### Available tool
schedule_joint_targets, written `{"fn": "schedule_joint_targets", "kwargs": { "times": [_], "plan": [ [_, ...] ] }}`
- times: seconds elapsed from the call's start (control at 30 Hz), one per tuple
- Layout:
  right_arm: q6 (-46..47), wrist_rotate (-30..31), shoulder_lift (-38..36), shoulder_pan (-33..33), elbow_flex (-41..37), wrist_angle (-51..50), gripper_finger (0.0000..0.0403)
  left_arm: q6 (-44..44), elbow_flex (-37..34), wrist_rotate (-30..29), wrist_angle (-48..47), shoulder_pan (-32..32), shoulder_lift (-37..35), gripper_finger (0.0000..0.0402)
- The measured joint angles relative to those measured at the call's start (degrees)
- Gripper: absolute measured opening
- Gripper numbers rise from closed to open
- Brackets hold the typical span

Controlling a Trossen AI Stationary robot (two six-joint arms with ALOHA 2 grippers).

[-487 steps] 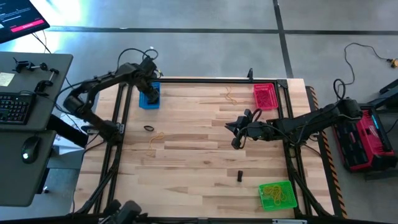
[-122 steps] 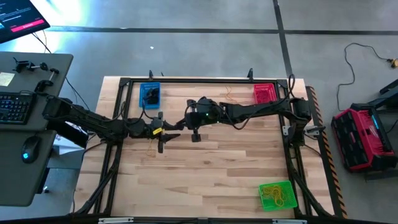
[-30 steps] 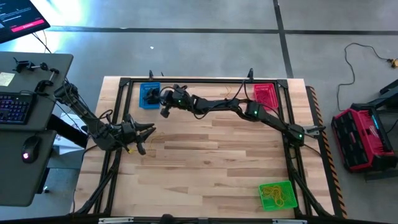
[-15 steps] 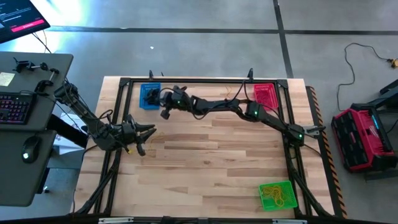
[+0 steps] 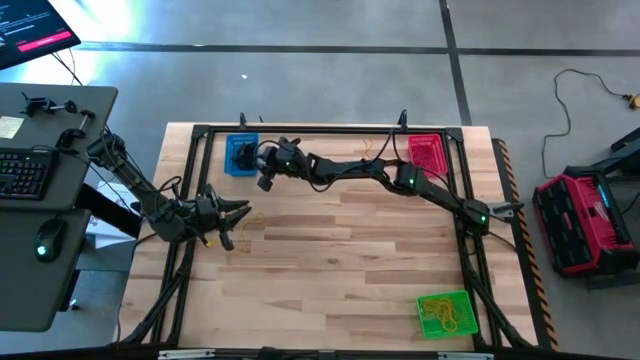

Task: Sort rubber bands into baskets
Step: Put the yellow rubber band into the green bin

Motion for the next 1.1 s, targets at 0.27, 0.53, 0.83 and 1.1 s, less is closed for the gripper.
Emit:
{"fn": "schedule_joint_targets", "kwargs": {
  "times": [0.27, 0.53, 0.83, 1.1],
  "plan": [
    [-7.47, 1.8, -5.62, 0.07, 0.02, -10.8, 0.0027, -0.02, 0.0, 0.6, -0.07, 0.0, 0.01, 0.0076],
    [-5.97, -2.07, -8.01, 0.36, 0.07, -15.6, 0.0002, -0.06, -0.02, 2.47, -0.43, 0.0, 0.02, 0.0076],
    [-6.57, 1.68, -8.01, 3.41, 0.02, -13.98, 0.0, -0.04, -0.02, 4.11, -0.68, 0.0, 0.02, 0.0076],
    [-1.98, 1.71, -11.76, 3.95, -13.74, -2.56, 0.0, -0.02, -0.02, 4.2, -0.87, 0.0, 0.04, 0.0076]
  ]
}}
